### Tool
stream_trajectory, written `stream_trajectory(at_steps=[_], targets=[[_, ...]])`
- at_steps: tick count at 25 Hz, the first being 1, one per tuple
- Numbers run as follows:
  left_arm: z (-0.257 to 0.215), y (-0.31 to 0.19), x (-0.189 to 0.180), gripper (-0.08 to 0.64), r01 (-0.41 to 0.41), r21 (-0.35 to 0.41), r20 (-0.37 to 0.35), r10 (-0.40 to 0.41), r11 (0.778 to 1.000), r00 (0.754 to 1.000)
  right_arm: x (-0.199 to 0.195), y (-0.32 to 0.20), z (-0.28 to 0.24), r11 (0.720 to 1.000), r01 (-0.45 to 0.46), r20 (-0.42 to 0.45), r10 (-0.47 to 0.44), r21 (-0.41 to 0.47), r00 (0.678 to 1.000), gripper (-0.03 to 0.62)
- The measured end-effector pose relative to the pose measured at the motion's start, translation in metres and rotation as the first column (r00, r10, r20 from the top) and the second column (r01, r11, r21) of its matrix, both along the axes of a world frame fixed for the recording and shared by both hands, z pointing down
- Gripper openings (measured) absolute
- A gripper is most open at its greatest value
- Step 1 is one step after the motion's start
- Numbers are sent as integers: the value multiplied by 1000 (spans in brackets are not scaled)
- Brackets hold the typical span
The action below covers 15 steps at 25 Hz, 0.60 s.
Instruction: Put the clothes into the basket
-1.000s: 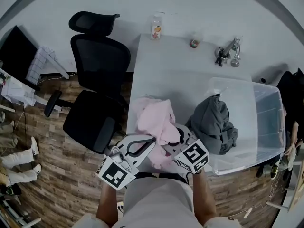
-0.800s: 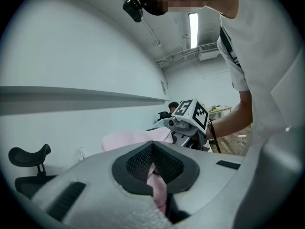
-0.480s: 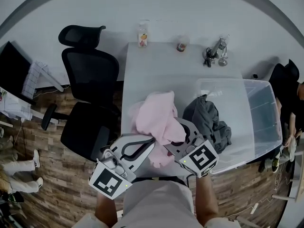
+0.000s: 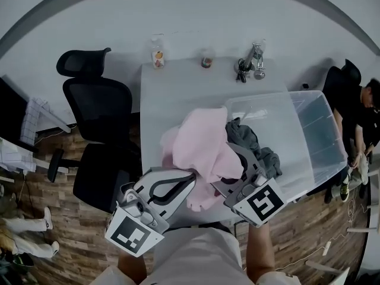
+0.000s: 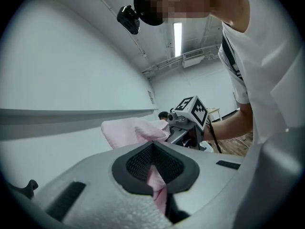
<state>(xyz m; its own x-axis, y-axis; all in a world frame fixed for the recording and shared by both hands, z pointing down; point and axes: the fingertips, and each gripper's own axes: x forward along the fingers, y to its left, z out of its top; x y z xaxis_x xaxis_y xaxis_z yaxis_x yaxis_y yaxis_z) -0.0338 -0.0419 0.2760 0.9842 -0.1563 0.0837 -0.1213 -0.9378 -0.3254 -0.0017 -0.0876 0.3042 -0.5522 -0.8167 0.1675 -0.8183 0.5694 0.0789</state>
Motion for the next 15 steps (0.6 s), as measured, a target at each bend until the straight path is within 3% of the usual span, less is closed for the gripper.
stream_trajectory(at_steps=[9,15], targets=[[-19,13,33,0,-99,31,-33,100,995,994,51,17,-31,989,-142,-23,143,43,989,232],[-27,20,51,2,-150,43,-54,152,988,987,67,28,-55,979,-169,-7,171,112,985,232]])
